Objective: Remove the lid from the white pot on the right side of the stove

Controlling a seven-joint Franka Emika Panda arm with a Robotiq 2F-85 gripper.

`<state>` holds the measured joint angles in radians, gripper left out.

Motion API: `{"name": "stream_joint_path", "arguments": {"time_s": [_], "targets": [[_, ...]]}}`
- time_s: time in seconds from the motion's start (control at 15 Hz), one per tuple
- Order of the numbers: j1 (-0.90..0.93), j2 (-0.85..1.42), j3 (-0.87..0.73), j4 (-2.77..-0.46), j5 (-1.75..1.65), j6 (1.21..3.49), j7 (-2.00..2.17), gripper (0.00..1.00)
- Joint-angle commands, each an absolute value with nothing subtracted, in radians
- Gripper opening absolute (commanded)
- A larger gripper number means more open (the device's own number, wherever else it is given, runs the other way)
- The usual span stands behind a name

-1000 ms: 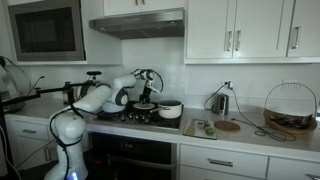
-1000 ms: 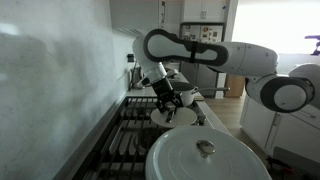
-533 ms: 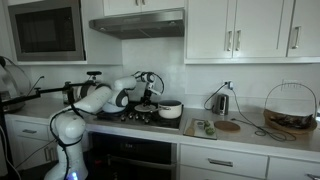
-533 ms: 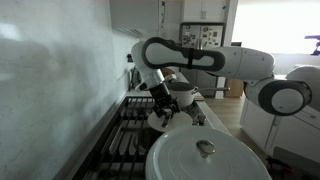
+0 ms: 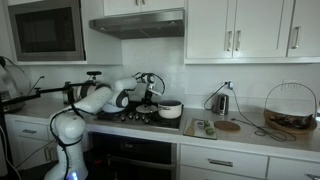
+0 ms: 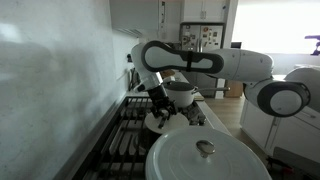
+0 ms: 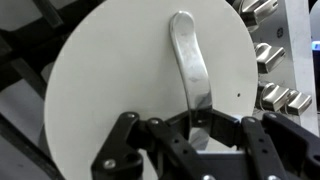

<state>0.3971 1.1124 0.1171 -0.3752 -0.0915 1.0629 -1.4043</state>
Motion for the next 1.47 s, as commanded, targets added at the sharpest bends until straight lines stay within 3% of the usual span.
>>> {"name": "stream_joint_path", "arguments": {"time_s": [0.0,0.93,1.07,1.4], "targets": [[0.399,1.115,0.107,-0.339,-0.087,1.075,-1.375,0.00],[0.403,1.126,0.089,-0.342,-0.103,1.131,-1.374,0.00],[0.403,1.123,0.087,-0.347,-0.103,1.129,-1.367,0.26],[0.396,1.079,0.090,-0.387,-0.099,1.143,-1.334,0.62]]}}
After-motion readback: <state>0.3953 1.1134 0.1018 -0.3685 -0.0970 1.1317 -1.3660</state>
